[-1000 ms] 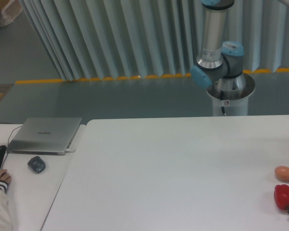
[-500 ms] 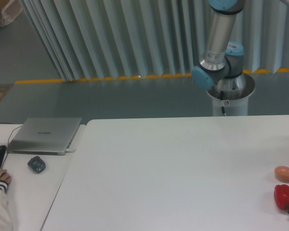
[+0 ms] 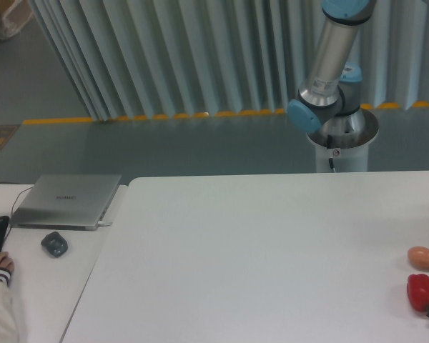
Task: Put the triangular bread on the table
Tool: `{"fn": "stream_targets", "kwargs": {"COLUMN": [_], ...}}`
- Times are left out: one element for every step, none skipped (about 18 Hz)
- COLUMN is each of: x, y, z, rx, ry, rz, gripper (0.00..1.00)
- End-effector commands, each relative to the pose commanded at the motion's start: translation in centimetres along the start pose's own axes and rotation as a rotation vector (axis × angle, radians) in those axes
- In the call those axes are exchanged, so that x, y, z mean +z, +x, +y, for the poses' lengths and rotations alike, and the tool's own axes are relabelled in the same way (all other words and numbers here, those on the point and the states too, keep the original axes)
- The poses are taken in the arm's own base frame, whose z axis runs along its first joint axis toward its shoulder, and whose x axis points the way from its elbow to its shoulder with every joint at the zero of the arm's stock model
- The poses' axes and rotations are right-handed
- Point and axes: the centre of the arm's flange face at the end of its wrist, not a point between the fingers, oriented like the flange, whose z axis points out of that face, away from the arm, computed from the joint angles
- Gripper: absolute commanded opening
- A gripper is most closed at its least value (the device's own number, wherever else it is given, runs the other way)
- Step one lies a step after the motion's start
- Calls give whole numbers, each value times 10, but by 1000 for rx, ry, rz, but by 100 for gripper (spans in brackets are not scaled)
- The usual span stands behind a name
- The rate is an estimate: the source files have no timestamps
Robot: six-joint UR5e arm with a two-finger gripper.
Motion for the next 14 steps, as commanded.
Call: {"fn": "stream_targets", "kwargs": {"x": [4,9,11,14,17,17,17,17,16,15,12,10,4,0], "y": [-1,-2,-4,-5,-6,-5,-5,-5,-5,-4,-5,-6,-7,-8], "z": [0,0,-1,-1,0,1,1,1,1,3,4,5,5,6], "rx": [2,2,9,14,16,19,19,20,20,25,31,30,30,28], "ry": [1,1,-2,-9,-15,-26,-34,-41,-41,-42,-43,-45,-47,-51], "rz": [6,13,9,8,15,20,23,23,22,21,15,11,0,-5], "gripper": [100,100,100,100,94,85,76,66,47,26,0,0,0,0]}}
